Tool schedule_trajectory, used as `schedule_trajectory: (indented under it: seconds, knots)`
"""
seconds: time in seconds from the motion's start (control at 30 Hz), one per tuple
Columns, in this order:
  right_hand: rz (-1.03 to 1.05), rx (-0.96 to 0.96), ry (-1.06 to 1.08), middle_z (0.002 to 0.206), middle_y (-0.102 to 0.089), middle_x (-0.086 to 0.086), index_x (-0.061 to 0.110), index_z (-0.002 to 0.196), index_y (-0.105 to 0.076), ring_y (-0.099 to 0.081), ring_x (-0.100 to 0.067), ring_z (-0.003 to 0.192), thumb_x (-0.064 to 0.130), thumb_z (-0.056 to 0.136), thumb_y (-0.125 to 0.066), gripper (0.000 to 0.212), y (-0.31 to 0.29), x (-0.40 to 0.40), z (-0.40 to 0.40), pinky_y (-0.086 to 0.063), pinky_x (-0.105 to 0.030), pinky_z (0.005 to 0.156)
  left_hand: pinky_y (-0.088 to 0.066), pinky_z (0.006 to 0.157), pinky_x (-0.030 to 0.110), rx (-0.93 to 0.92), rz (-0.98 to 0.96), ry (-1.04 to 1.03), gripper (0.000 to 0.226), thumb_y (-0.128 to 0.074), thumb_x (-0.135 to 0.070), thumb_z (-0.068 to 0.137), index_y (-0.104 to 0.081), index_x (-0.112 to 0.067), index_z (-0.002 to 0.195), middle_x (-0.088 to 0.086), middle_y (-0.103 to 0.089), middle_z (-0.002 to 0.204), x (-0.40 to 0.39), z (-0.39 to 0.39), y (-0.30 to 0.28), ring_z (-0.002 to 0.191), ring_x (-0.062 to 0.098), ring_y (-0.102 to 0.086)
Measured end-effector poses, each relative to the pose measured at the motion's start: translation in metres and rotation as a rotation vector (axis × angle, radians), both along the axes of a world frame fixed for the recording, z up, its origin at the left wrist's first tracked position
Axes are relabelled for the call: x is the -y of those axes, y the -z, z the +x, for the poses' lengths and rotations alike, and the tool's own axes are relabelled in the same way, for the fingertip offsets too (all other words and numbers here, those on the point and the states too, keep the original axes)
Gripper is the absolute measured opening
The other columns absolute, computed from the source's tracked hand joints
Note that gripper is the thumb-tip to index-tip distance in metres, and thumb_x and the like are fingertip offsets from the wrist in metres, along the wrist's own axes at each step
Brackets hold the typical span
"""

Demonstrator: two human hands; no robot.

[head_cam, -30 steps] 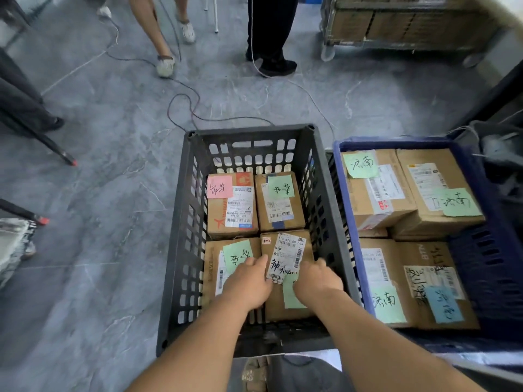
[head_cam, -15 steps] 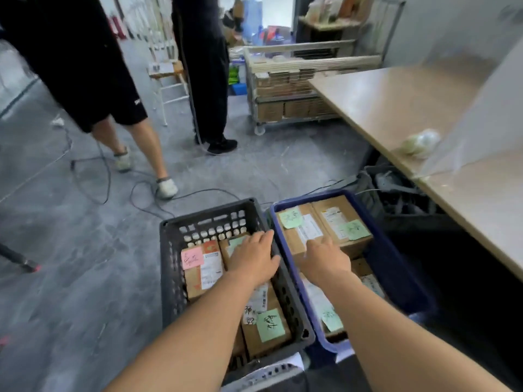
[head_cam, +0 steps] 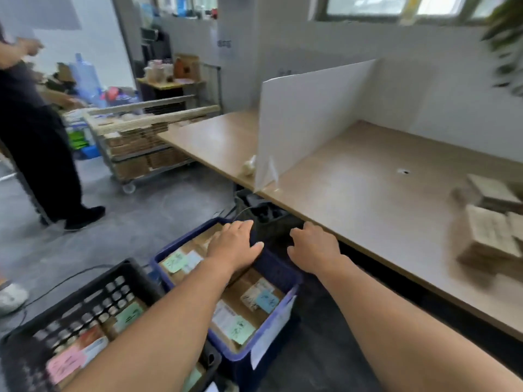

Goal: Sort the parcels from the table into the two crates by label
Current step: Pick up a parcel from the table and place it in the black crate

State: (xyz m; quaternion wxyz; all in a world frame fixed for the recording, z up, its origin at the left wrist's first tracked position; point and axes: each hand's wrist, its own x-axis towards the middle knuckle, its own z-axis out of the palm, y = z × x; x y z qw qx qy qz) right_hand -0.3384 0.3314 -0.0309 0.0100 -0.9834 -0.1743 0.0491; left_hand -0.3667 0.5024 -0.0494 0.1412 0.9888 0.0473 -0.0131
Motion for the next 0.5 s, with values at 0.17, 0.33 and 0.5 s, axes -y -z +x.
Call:
schedule_trajectory:
  seconds: [0.17, 0.33, 0.5]
  knots:
    - [0.024, 0.031, 0.138, 0.124, -0.049, -0.009, 0.017, 0.128, -0.053, -0.048, -0.029, 0.116, 0.033, 0.098, -0.045, 0.036, -0.028, 0.098, -0.01, -0.043, -0.039, 0.089, -0.035, 0.106, 0.041, 0.046, 0.061, 0.181, 0.066, -0.047, -0.052, 0.093, -0.029, -0.018, 0.147, 0.006, -0.04, 0.147, 0.101, 0.018, -0.031, 0.134, 0.026, -0.037]
    - [-0.015, 0.062, 0.272, 0.127, -0.048, -0.01, 0.016, 0.131, -0.052, -0.048, -0.029, 0.117, 0.033, 0.098, -0.045, 0.038, -0.038, 0.199, -0.028, -0.042, -0.037, 0.087, -0.031, 0.11, 0.038, 0.076, 0.101, 0.347, 0.069, -0.045, -0.053, 0.093, -0.025, -0.018, 0.149, 0.005, -0.037, 0.15, 0.204, 0.021, -0.046, 0.137, 0.024, -0.034]
    - [-0.036, 0.077, 0.425, 0.128, -0.049, -0.01, 0.017, 0.132, -0.052, -0.049, -0.028, 0.119, 0.035, 0.097, -0.045, 0.039, -0.04, 0.293, -0.056, -0.044, -0.038, 0.088, -0.031, 0.108, 0.04, 0.058, 0.119, 0.505, 0.069, -0.045, -0.052, 0.094, -0.021, -0.02, 0.151, 0.006, -0.034, 0.152, 0.309, 0.014, -0.048, 0.138, 0.025, -0.032]
